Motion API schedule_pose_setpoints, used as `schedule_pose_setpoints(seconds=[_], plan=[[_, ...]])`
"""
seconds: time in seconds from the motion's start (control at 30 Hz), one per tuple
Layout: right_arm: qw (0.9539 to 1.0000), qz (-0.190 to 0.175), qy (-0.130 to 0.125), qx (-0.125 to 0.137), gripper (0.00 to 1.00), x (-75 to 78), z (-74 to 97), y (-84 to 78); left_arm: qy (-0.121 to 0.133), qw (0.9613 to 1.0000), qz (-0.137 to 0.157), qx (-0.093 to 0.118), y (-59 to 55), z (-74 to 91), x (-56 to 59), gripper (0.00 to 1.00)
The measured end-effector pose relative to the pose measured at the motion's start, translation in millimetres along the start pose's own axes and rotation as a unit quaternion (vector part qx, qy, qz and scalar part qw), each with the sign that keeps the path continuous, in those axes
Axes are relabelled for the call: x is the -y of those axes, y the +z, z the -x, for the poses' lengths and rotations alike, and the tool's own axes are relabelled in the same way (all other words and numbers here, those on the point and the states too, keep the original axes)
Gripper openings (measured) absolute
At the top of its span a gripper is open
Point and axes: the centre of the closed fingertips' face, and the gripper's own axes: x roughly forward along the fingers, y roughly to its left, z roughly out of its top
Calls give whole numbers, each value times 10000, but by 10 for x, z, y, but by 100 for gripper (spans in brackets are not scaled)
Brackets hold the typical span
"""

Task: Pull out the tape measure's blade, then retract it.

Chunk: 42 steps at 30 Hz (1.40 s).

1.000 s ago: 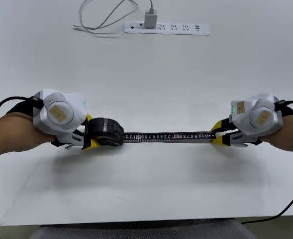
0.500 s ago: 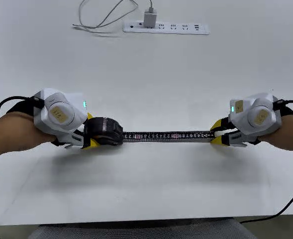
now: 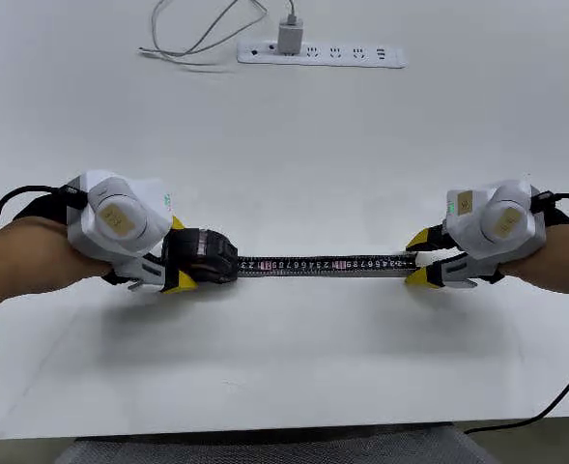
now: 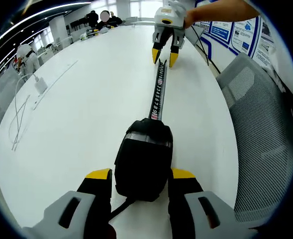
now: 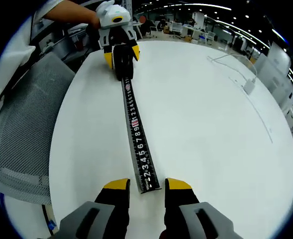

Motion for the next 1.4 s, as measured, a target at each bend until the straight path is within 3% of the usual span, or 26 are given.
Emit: schedule_pose_setpoints(seconds=[0.2,0.37,0.53,0.77,1.13,1.3,1.4], plan=[[10000,-50,-31,12,26,-20,3,4,55,10000,50,44,6,29,-16,43],[9995,-235,-128,138,28,-36,45,21,154,9992,327,193,43,81,-30,46],[9968,-592,-227,476,33,-59,88,85,221,9964,704,418,77,141,-20,49],[9921,-874,-411,795,38,-103,159,141,391,9927,1000,543,20,240,34,53],[9865,-1043,-791,988,51,-201,227,117,751,9816,1464,968,-39,474,68,59],[9842,-1051,-982,1035,60,-222,244,131,830,9772,1643,1058,-85,517,129,61],[9834,-1070,-1024,1047,62,-263,246,121,946,9720,1762,1237,-96,562,136,63]])
